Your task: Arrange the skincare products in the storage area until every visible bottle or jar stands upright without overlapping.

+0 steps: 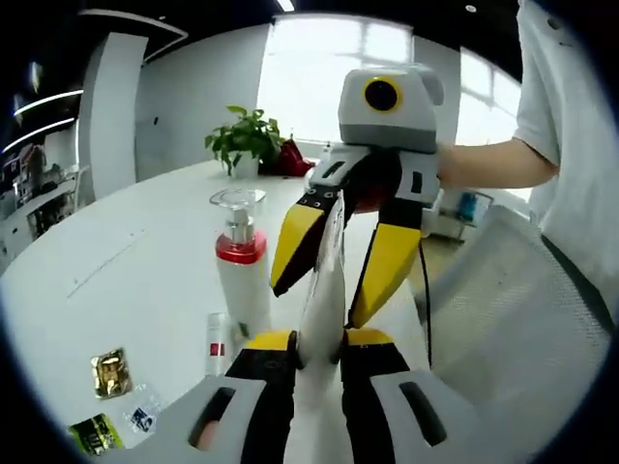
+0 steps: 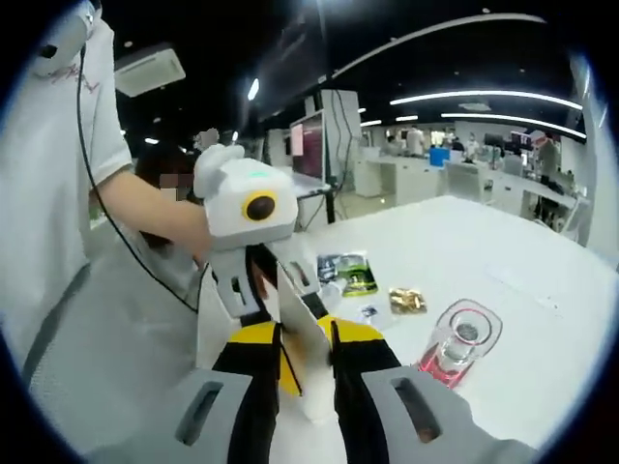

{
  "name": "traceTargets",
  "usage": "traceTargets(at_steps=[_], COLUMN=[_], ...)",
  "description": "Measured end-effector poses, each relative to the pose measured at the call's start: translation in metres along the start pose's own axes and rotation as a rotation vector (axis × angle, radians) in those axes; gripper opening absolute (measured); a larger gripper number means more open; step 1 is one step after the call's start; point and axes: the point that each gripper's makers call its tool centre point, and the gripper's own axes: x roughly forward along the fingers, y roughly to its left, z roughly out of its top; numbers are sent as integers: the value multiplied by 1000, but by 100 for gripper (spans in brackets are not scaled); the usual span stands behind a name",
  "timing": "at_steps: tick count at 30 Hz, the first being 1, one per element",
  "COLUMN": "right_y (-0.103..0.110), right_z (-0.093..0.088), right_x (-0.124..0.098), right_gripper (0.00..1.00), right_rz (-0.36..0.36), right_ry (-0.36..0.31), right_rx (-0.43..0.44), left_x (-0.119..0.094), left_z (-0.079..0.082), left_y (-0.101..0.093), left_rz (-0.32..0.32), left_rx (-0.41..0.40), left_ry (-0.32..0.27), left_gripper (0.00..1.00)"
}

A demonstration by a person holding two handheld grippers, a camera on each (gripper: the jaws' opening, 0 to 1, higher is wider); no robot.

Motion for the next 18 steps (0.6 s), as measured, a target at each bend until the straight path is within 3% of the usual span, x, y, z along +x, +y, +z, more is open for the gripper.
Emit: traceTargets(at_steps=[6, 14, 18], right_y=[-12, -12, -10], right_z=[1, -18, -31], right_x=[-13, -48, -65], right_gripper=[28, 29, 28], right_rz=[-85, -168, -213], right_ry=[2, -7, -6], right_rx=[-3, 84, 131], left_x=[2, 6, 12], left_z=[4, 8, 15], left_y=[18, 39, 39], left_rz=[9, 24, 23], left_rx=[-12, 16, 37], left_ry=[-20, -26, -27], left_gripper=[13, 13, 13])
